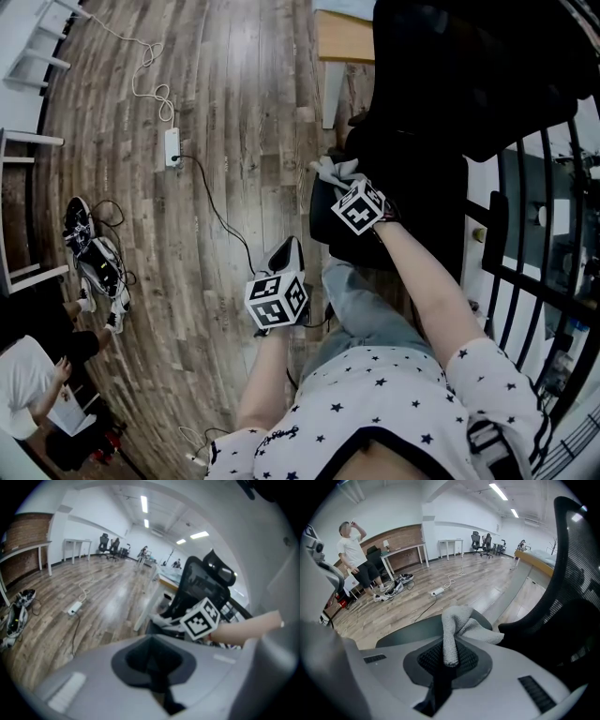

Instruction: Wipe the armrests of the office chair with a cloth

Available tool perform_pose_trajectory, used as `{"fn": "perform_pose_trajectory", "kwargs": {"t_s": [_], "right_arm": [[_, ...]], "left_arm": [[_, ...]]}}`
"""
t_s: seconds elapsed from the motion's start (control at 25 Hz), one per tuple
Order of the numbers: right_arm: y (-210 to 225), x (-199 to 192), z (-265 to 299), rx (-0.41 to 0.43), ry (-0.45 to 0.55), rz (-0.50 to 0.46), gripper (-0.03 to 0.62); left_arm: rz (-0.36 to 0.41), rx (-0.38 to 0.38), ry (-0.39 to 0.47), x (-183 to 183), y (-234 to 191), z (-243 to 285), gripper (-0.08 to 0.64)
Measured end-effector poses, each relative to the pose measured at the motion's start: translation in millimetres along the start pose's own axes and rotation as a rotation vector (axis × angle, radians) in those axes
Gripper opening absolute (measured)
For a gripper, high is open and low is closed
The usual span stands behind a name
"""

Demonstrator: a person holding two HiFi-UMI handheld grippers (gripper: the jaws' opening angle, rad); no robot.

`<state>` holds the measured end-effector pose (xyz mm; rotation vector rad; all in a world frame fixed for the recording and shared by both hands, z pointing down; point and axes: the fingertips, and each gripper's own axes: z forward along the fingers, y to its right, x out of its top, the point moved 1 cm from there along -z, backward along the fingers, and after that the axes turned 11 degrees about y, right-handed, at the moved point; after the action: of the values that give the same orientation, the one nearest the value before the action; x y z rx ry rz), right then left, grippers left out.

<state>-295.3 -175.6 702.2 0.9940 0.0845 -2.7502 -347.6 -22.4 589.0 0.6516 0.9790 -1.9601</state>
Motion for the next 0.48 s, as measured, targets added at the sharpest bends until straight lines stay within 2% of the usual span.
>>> {"fn": "perform_pose_trajectory", "kwargs": {"t_s": [0.48], "right_arm": [[-44, -16, -12, 0.055, -0.008, -0.050, 0.034]], "left_arm": [[-0.003, 0.014, 0.017, -16, 6, -21, 0.006]]}}
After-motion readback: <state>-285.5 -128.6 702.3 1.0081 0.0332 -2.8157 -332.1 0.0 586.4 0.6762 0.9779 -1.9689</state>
